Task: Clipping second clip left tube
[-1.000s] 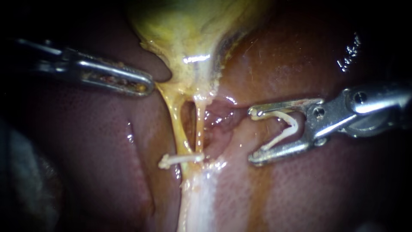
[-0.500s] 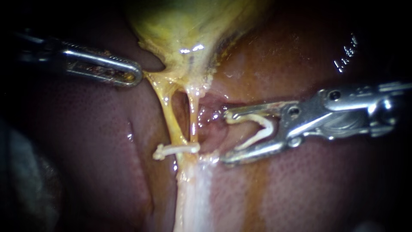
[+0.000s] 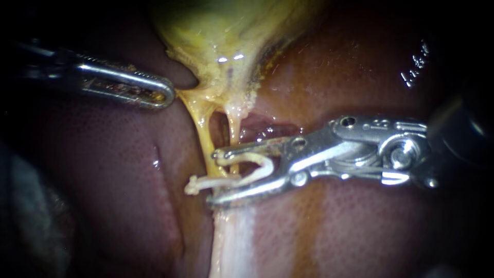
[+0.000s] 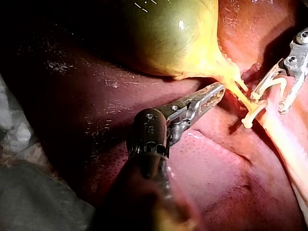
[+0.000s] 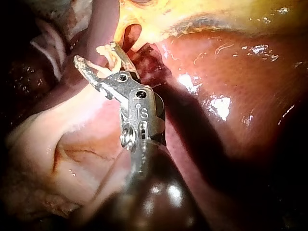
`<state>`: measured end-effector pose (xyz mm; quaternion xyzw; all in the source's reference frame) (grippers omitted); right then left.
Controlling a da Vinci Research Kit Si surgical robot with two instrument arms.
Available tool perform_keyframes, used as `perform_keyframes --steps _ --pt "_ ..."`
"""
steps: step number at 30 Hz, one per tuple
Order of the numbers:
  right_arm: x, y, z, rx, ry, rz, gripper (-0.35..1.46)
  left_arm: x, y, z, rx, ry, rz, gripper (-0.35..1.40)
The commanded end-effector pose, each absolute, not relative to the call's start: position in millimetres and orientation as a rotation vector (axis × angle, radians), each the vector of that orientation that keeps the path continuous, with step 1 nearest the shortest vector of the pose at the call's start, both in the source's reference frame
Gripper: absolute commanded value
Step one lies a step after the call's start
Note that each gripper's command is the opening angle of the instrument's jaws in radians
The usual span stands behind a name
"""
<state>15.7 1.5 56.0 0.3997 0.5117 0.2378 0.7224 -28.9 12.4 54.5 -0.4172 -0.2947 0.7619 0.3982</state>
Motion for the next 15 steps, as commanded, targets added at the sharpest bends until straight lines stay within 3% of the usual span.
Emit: perform_keyframes --steps 1,15 --pt "15.5 1.5 56.5 0.887 1.123 0.53 0.47 -29.0 12.4 54.5 -1.056 -0.746 1.929 -0.35" --pt "16.1 0.0 61.0 0.887 1.105 0.559 0.49 -29.0 12.4 54.5 -1.055 -0.745 1.929 -0.35"
